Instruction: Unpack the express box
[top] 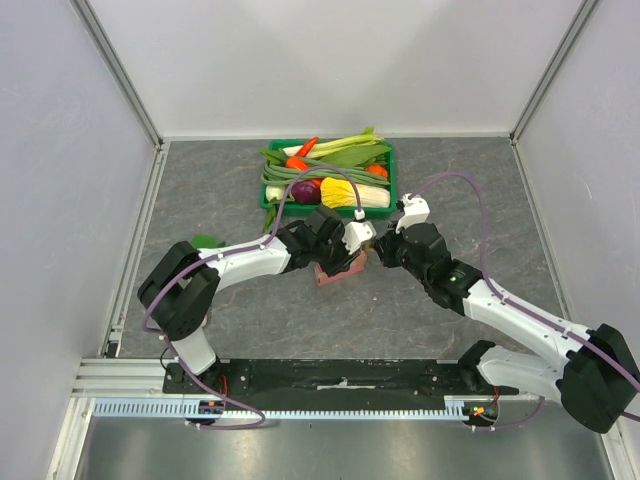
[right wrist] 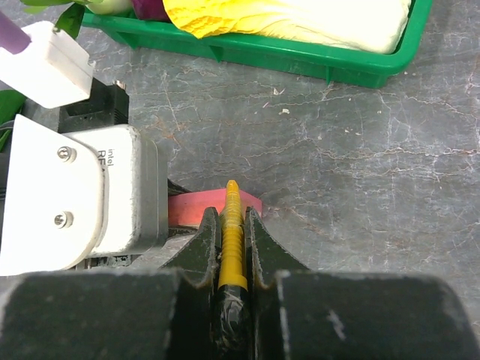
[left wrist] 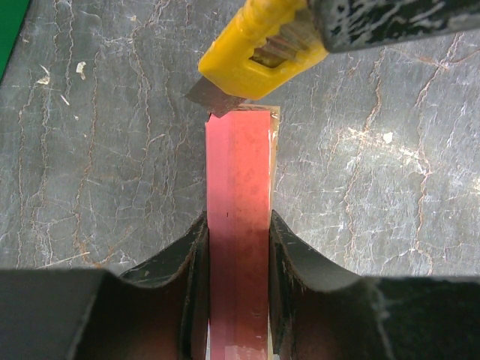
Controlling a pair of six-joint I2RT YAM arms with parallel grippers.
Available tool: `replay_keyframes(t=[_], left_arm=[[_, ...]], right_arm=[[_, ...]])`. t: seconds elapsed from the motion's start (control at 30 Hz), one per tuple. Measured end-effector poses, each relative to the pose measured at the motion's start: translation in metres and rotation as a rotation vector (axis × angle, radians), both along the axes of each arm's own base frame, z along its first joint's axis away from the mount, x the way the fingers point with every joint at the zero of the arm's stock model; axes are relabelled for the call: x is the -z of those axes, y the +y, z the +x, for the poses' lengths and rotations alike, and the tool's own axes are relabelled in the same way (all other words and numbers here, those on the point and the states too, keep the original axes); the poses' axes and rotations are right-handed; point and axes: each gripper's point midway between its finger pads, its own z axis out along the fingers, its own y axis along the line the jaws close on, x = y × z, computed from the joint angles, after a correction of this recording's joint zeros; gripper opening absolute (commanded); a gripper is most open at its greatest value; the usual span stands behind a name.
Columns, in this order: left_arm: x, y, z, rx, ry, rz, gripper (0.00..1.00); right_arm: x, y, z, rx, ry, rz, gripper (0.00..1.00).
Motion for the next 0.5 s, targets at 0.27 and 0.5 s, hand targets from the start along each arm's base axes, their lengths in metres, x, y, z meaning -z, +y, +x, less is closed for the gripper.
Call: replay_keyframes(t=[0.27, 0.5], left_arm=[[0.0003, -0.0006, 0.0003, -0.002, 0.004, 0.001, 0.13], [0.0003, -0.0007, 0.0005, -0.002, 0.004, 0.002, 0.12]], right_arm=[[0.0002, -0.0043, -0.0006, 0.001, -0.01, -0.026, 0.0], [0.0006, -0.0077, -0.0021, -0.003, -0.014, -0.048, 0.0]])
